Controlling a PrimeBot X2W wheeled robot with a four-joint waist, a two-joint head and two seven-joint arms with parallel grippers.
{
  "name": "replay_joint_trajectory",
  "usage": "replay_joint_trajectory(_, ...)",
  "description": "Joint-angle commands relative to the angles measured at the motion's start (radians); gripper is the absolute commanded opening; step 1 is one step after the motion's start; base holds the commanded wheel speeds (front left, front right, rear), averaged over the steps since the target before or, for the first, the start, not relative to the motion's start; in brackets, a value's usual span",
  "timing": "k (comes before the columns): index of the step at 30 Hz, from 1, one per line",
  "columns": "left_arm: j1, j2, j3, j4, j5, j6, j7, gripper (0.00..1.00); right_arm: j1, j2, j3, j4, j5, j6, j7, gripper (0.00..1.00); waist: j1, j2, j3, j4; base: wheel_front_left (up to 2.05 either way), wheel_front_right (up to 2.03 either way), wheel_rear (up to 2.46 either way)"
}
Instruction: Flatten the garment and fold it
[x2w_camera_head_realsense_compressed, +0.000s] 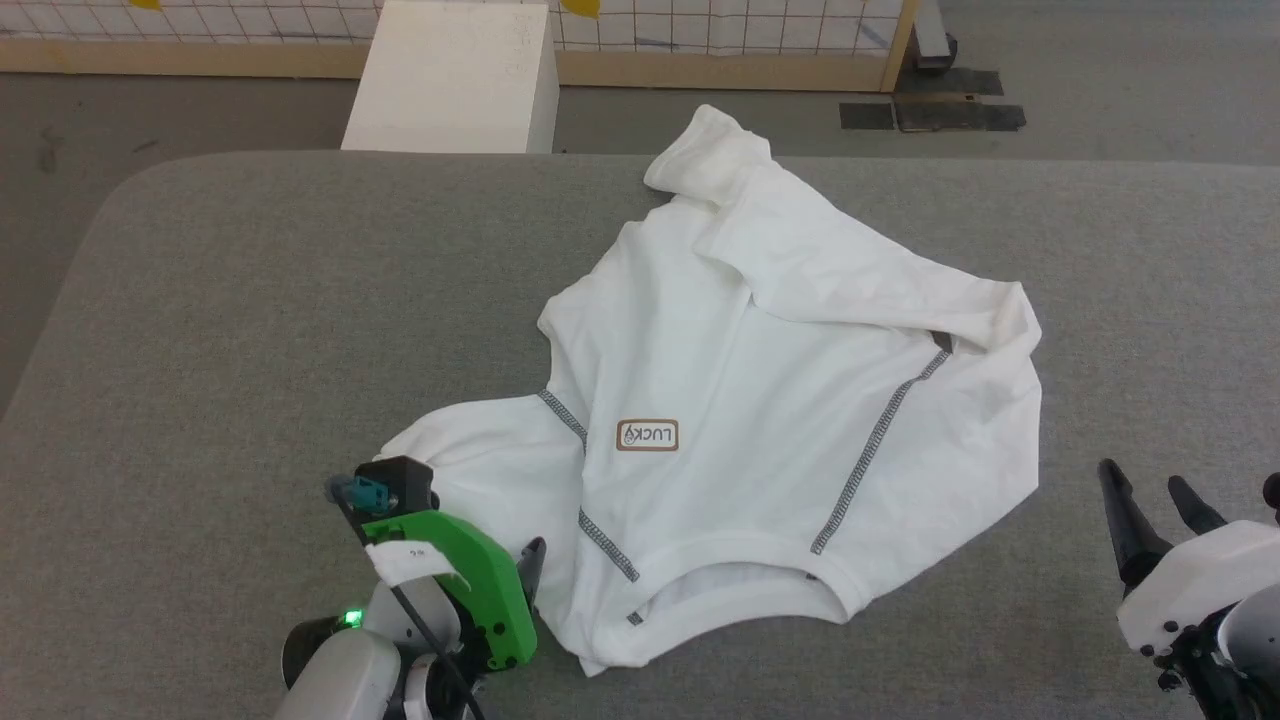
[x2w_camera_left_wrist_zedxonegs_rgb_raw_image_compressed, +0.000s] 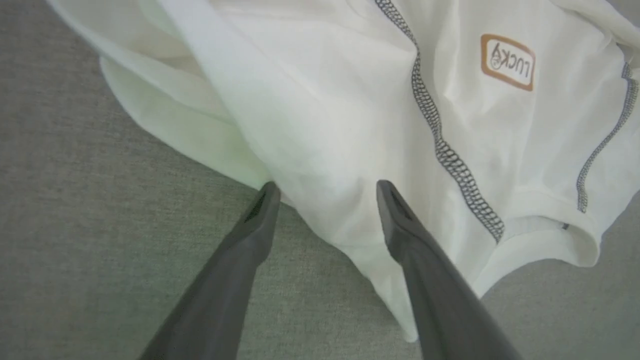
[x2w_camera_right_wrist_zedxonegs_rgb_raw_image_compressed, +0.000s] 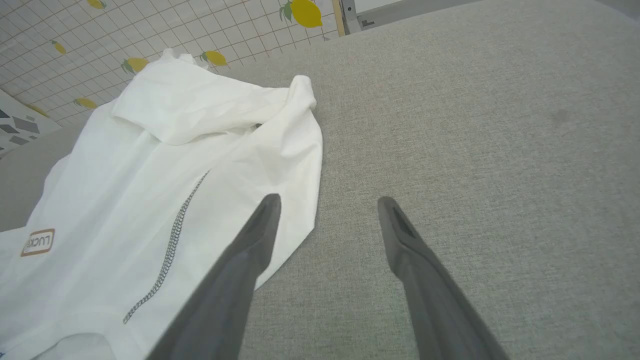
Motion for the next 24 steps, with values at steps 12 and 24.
replay_joint_trajectory(12,-0.025,0.012,0.051,-0.015,-0.011,-0.002,-0.053,0.0,-0.001,0.0,-0.022,0.007,-0.001,-0.002,-0.008,1.0,0.0,0.0092,0.005,0.013,0.0,0.0,0.0)
replay_joint_trajectory(24,0.071,0.072,0.136,-0.013,-0.03,0.094,-0.012,0.0,-0.006,0.0,0.005,0.011,-0.005,-0.002,-0.006,1.0,0.0,0.0092,0.001,0.036,0.0,0.0,0.0)
